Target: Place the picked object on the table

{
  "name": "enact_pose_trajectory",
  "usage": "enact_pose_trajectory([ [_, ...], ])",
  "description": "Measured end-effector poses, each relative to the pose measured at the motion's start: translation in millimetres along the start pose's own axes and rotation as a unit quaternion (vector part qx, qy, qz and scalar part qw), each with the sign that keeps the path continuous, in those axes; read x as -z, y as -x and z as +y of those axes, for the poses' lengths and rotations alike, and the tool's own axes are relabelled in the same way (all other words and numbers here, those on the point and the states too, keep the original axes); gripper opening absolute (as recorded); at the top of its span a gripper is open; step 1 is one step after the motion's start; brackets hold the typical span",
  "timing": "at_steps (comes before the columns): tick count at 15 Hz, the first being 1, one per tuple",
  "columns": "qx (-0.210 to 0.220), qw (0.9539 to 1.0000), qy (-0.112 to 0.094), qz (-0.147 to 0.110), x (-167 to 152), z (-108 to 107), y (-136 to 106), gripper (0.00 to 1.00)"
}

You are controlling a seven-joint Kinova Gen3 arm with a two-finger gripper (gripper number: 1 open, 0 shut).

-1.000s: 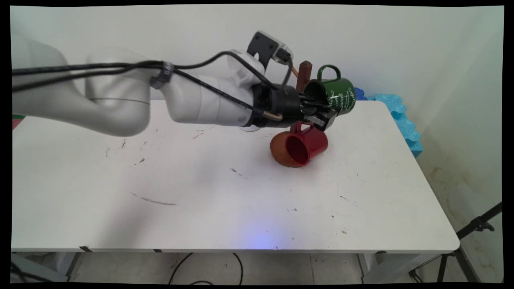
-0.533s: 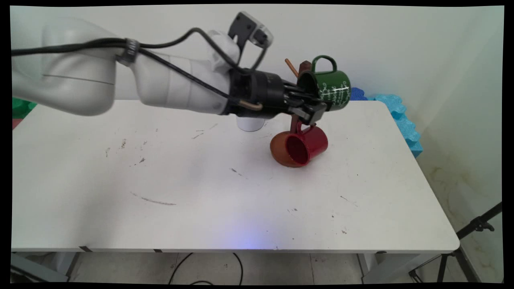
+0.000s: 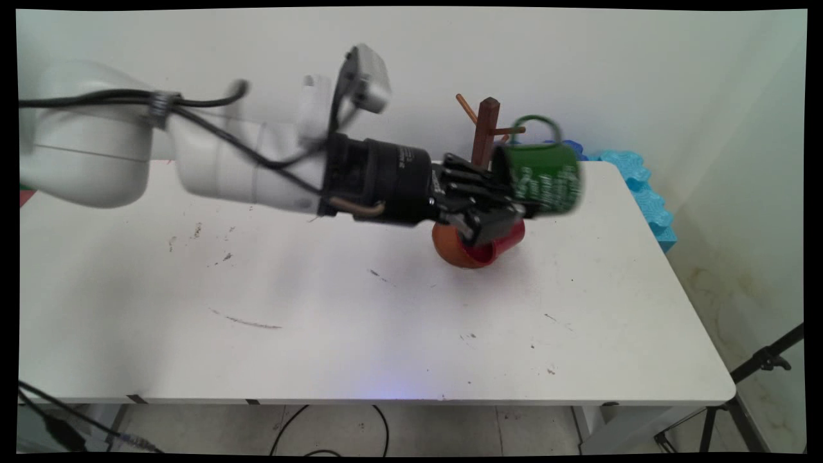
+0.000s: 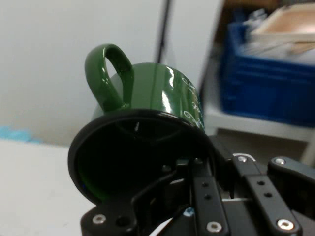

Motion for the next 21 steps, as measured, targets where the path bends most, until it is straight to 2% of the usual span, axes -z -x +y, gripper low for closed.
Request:
enact_pose_trajectory([
  [1,-0.008,0.9998,0.015,0.004,2.7,4.7,4.9,0.0],
  [6,-0.032,0.9977,0.007,-0.059,3.1,5.4,30.5,0.0],
  [10,-0.053,0.992,0.007,-0.114,10.6,3.3,36.2,0.0],
  [15,-0.077,0.983,0.012,-0.166,33.3,-11.7,23.6,0.0],
  [18,-0.096,0.9756,0.018,-0.197,47.2,-20.3,13.2,0.0],
  [21,-0.132,0.9618,0.025,-0.239,65.1,-29.3,-4.0,0.0],
])
